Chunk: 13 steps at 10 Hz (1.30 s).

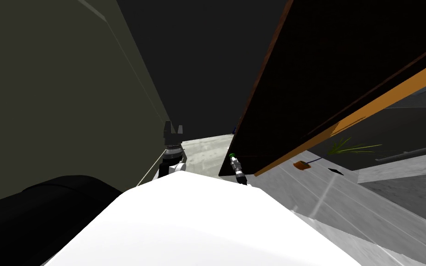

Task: Push the door open

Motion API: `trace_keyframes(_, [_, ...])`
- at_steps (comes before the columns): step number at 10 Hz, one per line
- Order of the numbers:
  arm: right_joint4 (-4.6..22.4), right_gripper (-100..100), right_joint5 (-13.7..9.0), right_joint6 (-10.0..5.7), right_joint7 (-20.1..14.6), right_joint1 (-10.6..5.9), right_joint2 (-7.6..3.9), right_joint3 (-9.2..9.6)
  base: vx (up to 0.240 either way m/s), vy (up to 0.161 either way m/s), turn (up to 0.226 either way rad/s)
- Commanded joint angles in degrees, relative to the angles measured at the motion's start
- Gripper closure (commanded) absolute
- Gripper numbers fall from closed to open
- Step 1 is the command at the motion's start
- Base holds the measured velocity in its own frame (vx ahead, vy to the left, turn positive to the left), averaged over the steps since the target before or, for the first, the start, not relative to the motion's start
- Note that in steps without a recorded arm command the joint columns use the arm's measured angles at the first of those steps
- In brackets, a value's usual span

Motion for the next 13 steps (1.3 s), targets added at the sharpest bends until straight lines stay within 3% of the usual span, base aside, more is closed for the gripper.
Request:
trace_keyframes(1, [-0.4, 100, -1.2, 0.01, -2.9, -0.21, 0.03, 0.21, 0.047, 0.006, 0.012])
trace_keyframes(6, [-0.1, 100, -3.6, -0.16, -9.0, -0.53, 0.18, 0.74, 0.035, 0.004, 0.007])
trace_keyframes(13, [0.4, 100, -8.7, -0.54, -19.9, -1.21, 0.51, 1.85, 0.04, 0.005, 0.007])
